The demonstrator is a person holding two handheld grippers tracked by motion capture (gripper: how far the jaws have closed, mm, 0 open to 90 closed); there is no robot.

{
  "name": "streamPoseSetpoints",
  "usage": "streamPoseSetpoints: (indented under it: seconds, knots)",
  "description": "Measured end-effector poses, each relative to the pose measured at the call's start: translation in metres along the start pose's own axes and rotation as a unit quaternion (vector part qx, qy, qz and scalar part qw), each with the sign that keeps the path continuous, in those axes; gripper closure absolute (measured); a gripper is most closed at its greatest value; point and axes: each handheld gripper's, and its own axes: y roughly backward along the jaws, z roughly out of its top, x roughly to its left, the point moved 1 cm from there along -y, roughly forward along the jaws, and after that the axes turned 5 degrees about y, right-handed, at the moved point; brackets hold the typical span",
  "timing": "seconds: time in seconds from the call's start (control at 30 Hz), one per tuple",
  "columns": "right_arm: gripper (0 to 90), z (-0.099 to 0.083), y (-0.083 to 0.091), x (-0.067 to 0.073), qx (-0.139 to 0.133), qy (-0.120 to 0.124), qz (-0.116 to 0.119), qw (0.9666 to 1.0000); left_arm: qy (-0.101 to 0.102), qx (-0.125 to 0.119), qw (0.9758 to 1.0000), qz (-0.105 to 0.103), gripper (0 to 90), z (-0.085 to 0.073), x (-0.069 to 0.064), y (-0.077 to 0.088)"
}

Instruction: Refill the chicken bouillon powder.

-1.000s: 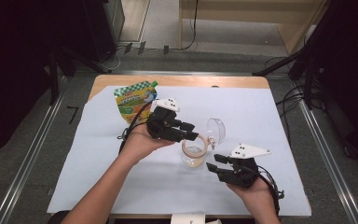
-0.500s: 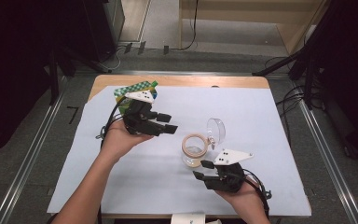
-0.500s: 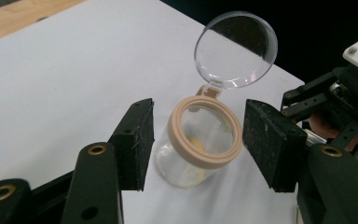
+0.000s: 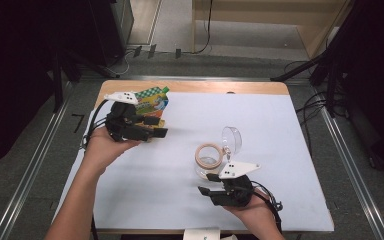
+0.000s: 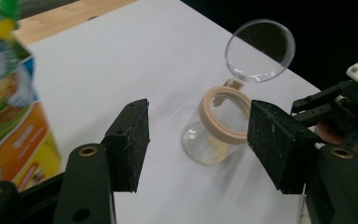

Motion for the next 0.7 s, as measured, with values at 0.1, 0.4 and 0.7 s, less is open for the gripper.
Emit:
streamPoseSetpoints:
  seconds: [0.1, 0.4, 0.7]
  knots:
    - [50.5, 0.001, -0.002, 0.001, 0.002, 0.003, 0.003, 1.0000, 0.006, -0.005, 0.9999, 0.008, 39.5, -0.003, 0.005, 0.006]
    - [51.0, 0.004, -0.013, 0.004, 0.010, 0.015, 0.020, 0.9996, 0.032, -0.016, 0.9987, 0.037, 36.5, -0.021, 0.032, 0.031]
    - [50.9, 0.009, -0.021, 0.009, 0.007, 0.021, 0.037, 0.9991, 0.054, -0.002, 0.9962, 0.069, 38.1, -0.035, 0.055, 0.038]
